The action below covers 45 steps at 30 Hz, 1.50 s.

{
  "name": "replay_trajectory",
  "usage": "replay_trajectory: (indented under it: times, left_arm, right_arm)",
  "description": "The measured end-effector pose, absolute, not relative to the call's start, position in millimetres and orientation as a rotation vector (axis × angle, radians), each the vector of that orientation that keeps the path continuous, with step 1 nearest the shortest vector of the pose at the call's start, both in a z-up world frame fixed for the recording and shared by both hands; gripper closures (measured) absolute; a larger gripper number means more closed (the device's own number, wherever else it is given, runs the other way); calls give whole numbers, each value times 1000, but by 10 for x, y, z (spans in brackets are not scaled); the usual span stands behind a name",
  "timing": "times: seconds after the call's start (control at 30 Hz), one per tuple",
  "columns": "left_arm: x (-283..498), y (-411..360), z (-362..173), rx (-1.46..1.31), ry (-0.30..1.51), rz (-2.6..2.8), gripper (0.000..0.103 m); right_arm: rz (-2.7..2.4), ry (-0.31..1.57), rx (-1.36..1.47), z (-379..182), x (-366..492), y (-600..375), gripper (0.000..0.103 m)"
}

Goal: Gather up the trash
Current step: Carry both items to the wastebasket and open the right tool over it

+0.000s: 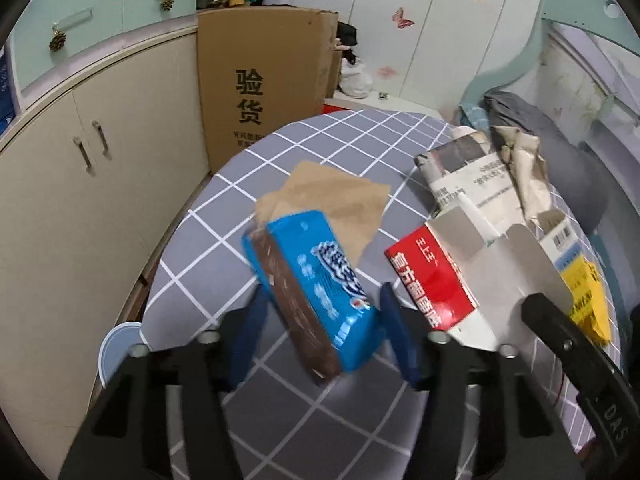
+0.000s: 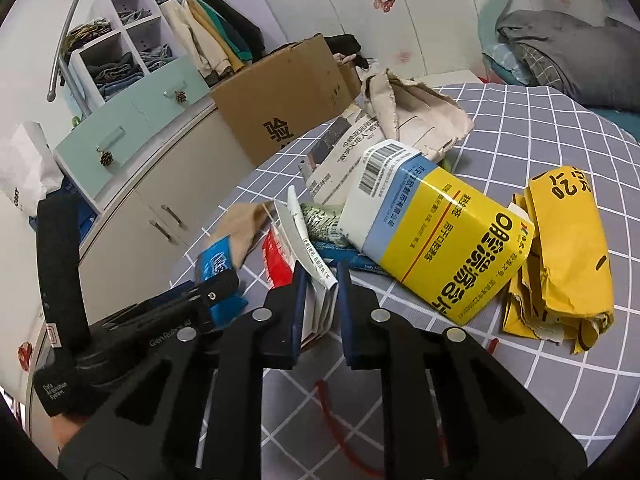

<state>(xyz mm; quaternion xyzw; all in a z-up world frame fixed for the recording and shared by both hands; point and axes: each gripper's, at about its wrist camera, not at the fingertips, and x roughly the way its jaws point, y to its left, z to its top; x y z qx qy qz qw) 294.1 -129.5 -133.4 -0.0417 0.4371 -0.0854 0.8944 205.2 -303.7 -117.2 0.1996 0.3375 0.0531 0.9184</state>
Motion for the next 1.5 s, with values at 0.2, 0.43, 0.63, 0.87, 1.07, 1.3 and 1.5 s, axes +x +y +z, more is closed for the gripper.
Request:
replay_trajectory:
  times: [0.2,0.43,0.63,0.87,1.07,1.3,1.5]
  left_arm:
    - [2791,-1012,-1330,-154,921,-276,71]
    - [2437,-748,-1192,-185,845,-333,73]
    - [2205,-479,-937,-229,771,-350,73]
    - [1998,-45,-805,-282,714,-346,73]
    - [1918,514,-849,-334,696,-286,73]
    - [1912,1330,-1150,-391,728,-148,73]
    - [1989,2008,-1604,-451,801,-21,73]
  right_arm:
    - [121,664,390,-1035,1935,-2936,94]
    - [119,617,367,-839,1777,-2792,96]
    - [147,576,334,-613,1645,-2544,96]
    - [223,562,263,-431,1642,-1978,96]
    - [328,588,218,-417,1781,-1361,96]
    - [465,672,159,-688,2087,-474,96]
    - [557,793,111,-1201,2434,305,96]
